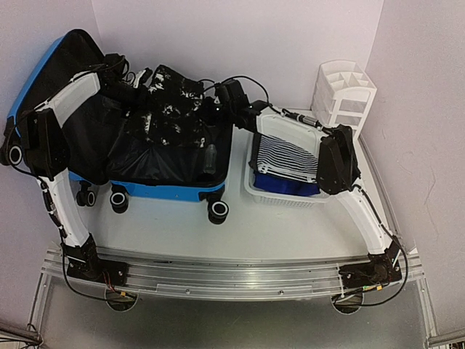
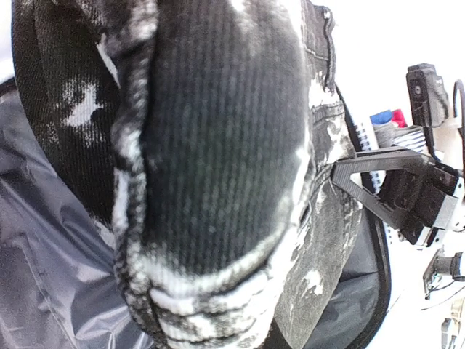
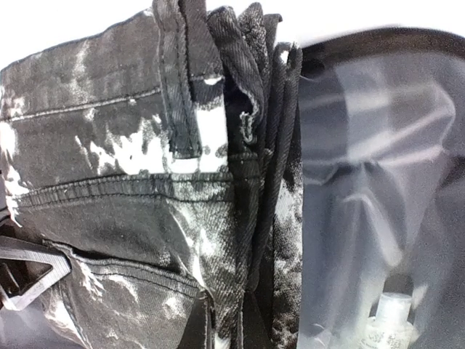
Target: Open, take out, and arrange the luggage
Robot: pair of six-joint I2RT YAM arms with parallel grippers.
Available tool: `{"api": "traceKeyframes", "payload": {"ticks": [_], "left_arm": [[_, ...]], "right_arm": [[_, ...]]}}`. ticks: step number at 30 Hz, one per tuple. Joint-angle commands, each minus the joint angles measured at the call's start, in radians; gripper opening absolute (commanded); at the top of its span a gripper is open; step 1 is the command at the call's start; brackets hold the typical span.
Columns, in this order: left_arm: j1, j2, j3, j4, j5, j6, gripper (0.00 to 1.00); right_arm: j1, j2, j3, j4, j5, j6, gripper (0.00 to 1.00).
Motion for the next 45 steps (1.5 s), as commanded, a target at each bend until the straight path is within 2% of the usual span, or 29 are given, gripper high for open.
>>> {"api": "traceKeyframes", "payload": {"ticks": [1, 5, 10, 21, 25, 29, 35, 45], "left_arm": [[-0.004, -0.06, 0.081, 0.053, 0.06, -0.029, 0.0], [-0.06, -0.046, 0.135, 0.058, 0.071, -0.079, 0.0], [-0.154, -0.001, 0.211, 0.11, 0.104, -0.209, 0.0], [-0.485, 0.209, 0.368, 0.244, 0.119, -0.48, 0.02], [-0.571, 0.304, 0.416, 0.293, 0.11, -0.567, 0.02], [-0.623, 0.368, 0.463, 0.321, 0.084, -0.58, 0.02], [-0.662, 0.414, 0.442, 0.349, 0.076, -0.631, 0.02], [-0.683, 0.428, 0.385, 0.373, 0.091, -0.687, 0.05]], "right_arm": [[-0.008, -0.113, 0.028, 0.03, 0.007, -0.039, 0.0], [-0.04, -0.209, -0.046, 0.028, 0.005, -0.073, 0.0], [-0.116, -0.391, -0.236, -0.001, -0.065, -0.089, 0.0], [-0.335, -0.923, -0.764, -0.33, -0.138, -0.18, 0.0], [-0.439, -1.056, -0.96, -0.379, -0.178, -0.191, 0.0], [-0.536, -1.111, -1.09, -0.394, -0.228, -0.218, 0.0], [-0.621, -1.099, -1.157, -0.426, -0.311, -0.25, 0.0], [-0.644, -1.097, -1.163, -0.5, -0.306, -0.244, 0.0]]}}
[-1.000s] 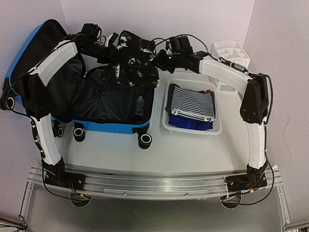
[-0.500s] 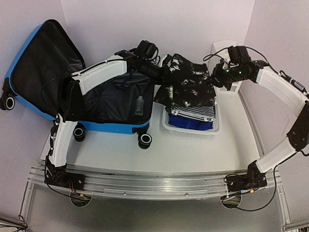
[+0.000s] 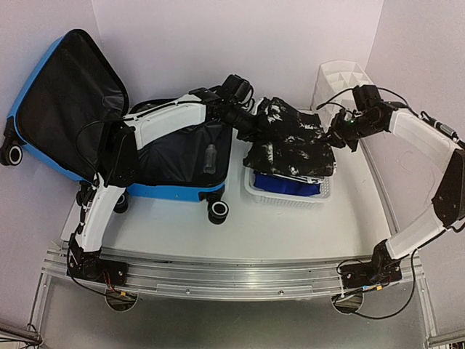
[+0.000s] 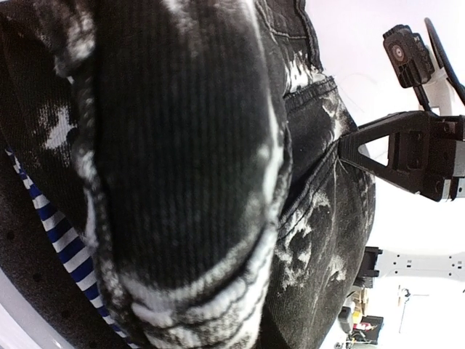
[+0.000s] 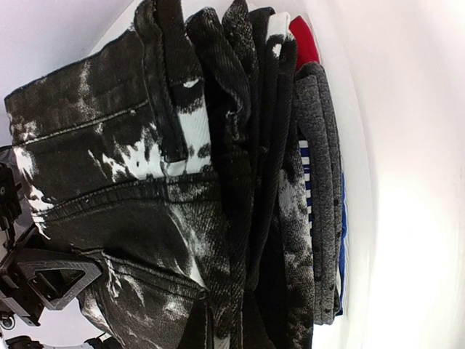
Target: Open, take out, and arrange the luggage
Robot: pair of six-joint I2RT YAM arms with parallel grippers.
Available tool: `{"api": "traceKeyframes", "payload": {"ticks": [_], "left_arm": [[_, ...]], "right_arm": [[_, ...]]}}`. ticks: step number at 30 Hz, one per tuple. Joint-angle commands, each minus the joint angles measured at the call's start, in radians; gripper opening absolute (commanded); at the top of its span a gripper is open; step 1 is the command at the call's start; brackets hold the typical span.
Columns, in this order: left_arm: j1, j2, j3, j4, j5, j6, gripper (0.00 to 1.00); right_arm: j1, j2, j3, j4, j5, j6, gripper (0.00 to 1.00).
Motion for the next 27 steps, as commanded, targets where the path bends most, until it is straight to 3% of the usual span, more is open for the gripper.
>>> {"api": "traceKeyframes", "payload": {"ticks": [1, 9, 12, 16, 20, 24, 27], "left_arm": [[0.002, -0.025, -0.021, 0.068, 0.028, -0.027, 0.06], [0.0, 0.006, -0.061, 0.03, -0.039, 0.06, 0.32], [0.004, 0.002, 0.021, -0.052, -0.131, 0.175, 0.45], [0.018, -0.018, 0.113, -0.135, -0.244, 0.322, 0.54], [0.037, -0.05, 0.152, -0.17, -0.314, 0.406, 0.55], [0.027, -0.059, 0.281, -0.217, -0.291, 0.511, 0.49], [-0.003, -0.051, 0.277, -0.188, -0.162, 0.519, 0.41]], "right_arm": [[-0.03, -0.016, 0.003, -0.037, 0.037, -0.004, 0.0], [-0.061, 0.038, -0.046, -0.054, 0.077, -0.033, 0.0], [-0.06, 0.047, -0.031, -0.069, 0.095, -0.05, 0.14], [-0.06, 0.044, 0.031, -0.114, 0.119, -0.082, 0.33], [-0.057, 0.041, 0.168, -0.201, 0.142, -0.123, 0.38], [-0.012, 0.015, 0.28, -0.288, 0.254, -0.139, 0.29], [0.045, 0.008, 0.256, -0.254, 0.232, -0.103, 0.18]]}}
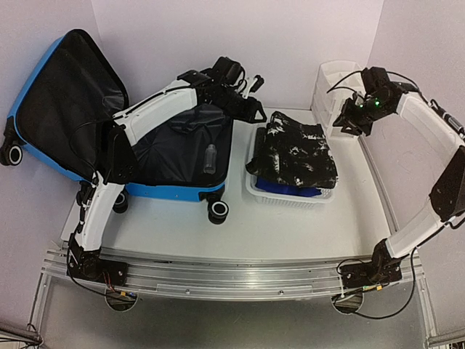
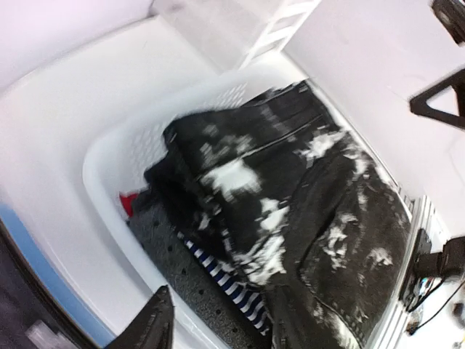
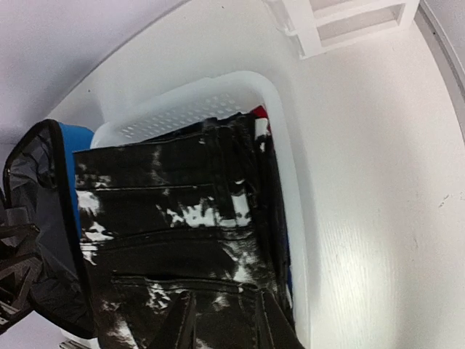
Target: Open, take out, and arrange the luggage
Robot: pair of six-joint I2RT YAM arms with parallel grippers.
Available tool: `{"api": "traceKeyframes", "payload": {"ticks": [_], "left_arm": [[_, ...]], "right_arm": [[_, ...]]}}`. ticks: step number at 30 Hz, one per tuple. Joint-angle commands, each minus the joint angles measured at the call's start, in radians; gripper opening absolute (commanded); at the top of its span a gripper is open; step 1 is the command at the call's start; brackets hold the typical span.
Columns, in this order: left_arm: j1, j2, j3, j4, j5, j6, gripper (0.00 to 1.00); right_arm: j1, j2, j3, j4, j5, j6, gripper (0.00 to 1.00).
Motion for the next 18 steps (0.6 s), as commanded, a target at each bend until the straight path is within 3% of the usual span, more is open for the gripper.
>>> {"api": "traceKeyframes", "payload": {"ticks": [1, 4, 8, 12, 18], "left_arm": [[-0.052, -0.051, 0.05, 0.023, 0.145, 0.085, 0.39], [-0.096, -0.019, -0.03, 0.084, 0.206, 0.107, 0.34], [-0.12, 0.013, -0.134, 0.142, 0.093, 0.172, 0.31], [-0.118, 0.023, -0.25, 0.129, -0.029, 0.232, 0.28], [-0.118, 0.021, -0.356, 0.11, -0.047, 0.235, 0.25]], "right_arm": [[0.084, -0.023, -0.009, -0.022, 0.013, 0.021, 0.16], [0.087, -0.007, -0.104, 0.109, -0.093, 0.094, 0.07], [0.088, 0.009, -0.231, 0.251, -0.123, 0.152, 0.01], [0.087, 0.048, -0.313, 0.296, -0.134, 0.15, 0.0], [0.081, 0.074, -0.331, 0.295, -0.1, 0.122, 0.0]]}}
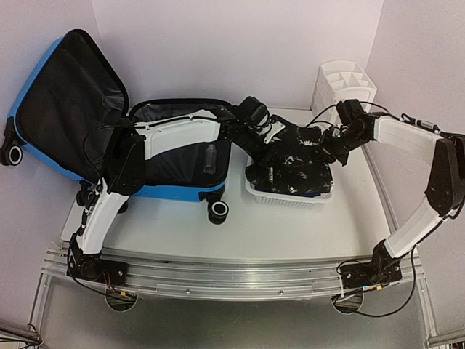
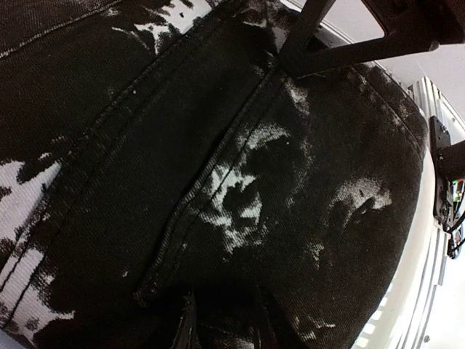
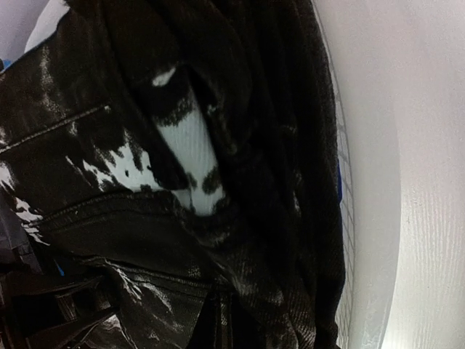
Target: Open, take out, and arrange the luggage
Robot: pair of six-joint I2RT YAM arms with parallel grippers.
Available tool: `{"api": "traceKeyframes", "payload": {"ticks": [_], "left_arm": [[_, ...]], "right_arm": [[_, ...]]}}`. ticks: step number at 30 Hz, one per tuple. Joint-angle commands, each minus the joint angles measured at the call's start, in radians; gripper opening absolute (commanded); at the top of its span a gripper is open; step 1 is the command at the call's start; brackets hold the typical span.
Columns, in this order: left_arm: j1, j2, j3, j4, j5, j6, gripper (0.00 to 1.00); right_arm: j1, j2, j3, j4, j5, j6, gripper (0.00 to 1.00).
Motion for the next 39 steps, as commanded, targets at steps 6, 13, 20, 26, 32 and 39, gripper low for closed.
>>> {"api": "traceKeyframes", "payload": {"ticks": [6, 13, 20, 26, 32, 39], "left_arm": [[0.035, -0.003, 0.113, -0.156, -0.047, 0.047, 0.29], [0.12, -0.075, 0.274, -0.215, 0.112, -0.005, 0.42], [0.285, -0.188, 0.173, -0.235, 0.114, -0.001, 0.47], [0.411, -0.265, 0.054, -0.232, 0.095, 0.013, 0.49], [0.476, -0.301, -0.023, -0.227, 0.096, 0.018, 0.5], [0.514, -0.299, -0.036, -0.23, 0.106, 0.019, 0.51]], "right_arm": [[0.024, 0.005, 0.162, -0.062, 0.102, -0.049, 0.0], [0.181, 0.021, 0.246, -0.091, 0.196, 0.01, 0.0], [0.205, 0.145, 0.213, 0.009, 0.201, 0.071, 0.0], [0.202, 0.324, 0.33, 0.012, 0.223, -0.04, 0.0], [0.193, 0.494, 0.543, 0.009, 0.227, -0.167, 0.0], [0.144, 0.661, 0.76, -0.022, 0.187, -0.361, 0.0]]}}
